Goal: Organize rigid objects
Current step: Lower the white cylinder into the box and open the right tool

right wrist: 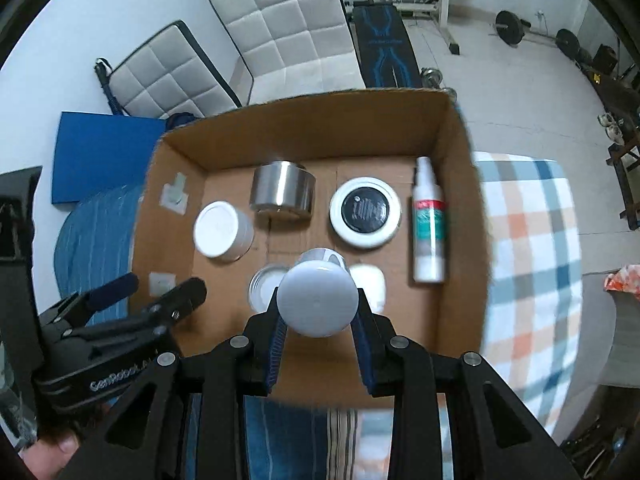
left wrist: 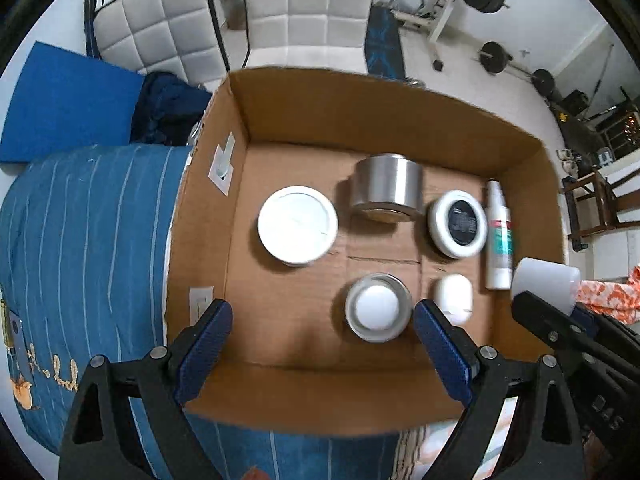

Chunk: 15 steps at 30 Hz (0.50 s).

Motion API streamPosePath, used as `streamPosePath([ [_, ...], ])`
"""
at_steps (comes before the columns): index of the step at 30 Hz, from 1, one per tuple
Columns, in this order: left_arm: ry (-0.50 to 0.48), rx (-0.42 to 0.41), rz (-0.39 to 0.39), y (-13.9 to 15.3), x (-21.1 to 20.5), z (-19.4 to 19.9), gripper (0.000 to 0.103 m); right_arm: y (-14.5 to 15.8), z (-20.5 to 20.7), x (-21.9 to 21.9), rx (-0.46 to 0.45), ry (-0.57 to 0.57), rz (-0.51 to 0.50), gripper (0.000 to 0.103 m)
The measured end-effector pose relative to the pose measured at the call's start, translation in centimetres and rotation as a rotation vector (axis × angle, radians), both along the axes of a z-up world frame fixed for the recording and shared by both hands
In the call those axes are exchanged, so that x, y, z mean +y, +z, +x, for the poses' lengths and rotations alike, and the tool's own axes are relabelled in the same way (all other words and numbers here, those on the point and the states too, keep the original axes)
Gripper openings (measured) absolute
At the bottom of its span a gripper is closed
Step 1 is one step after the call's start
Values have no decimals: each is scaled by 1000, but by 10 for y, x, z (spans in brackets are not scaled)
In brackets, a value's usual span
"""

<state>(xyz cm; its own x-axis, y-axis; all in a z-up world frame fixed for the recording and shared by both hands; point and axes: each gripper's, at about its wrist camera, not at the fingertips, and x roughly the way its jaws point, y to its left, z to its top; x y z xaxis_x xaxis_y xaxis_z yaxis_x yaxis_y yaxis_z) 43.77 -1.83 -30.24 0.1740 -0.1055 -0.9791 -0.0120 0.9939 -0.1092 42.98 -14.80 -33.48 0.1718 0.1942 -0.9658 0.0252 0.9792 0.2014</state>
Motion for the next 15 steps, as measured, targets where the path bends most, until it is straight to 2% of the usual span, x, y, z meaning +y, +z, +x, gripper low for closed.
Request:
streamPosePath([
  [8, -13, 41, 71, -30, -5, 26, 93, -77, 33, 16, 97, 6, -18, 33],
  [15, -21, 68, 94, -47, -5, 36, 93, -117, 42, 20, 161, 16, -27, 33],
])
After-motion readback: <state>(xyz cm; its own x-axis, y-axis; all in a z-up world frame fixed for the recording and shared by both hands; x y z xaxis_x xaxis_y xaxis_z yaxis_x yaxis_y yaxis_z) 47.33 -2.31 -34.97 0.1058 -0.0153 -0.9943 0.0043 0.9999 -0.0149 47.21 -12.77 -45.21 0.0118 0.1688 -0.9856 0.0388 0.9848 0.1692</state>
